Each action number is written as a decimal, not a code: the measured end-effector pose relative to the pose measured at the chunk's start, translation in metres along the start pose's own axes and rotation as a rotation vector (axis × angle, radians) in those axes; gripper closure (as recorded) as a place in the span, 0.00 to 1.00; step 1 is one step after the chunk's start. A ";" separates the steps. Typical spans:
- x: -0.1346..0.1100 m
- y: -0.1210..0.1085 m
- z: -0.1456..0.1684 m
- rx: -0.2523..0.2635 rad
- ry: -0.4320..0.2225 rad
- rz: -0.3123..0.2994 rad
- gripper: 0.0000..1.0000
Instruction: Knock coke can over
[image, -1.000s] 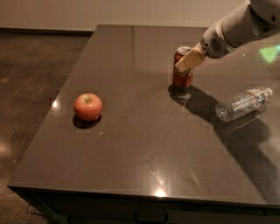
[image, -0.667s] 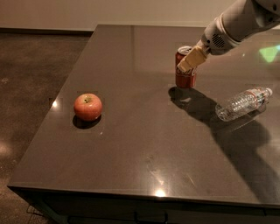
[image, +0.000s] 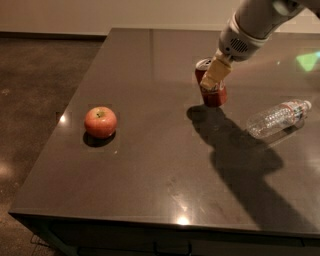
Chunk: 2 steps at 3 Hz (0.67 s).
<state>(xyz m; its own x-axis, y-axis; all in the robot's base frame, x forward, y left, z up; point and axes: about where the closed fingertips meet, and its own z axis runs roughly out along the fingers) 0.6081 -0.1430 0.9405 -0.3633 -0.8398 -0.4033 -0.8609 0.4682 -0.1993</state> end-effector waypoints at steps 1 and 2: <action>-0.001 0.016 0.003 0.008 0.097 -0.088 1.00; -0.005 0.026 0.007 0.021 0.174 -0.160 1.00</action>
Offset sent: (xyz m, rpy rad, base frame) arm -0.0252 0.0265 -0.0114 -0.3335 0.0271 0.1510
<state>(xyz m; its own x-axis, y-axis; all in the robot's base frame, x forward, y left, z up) 0.5898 -0.1247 0.9312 -0.2797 -0.9378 -0.2058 -0.9057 0.3289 -0.2676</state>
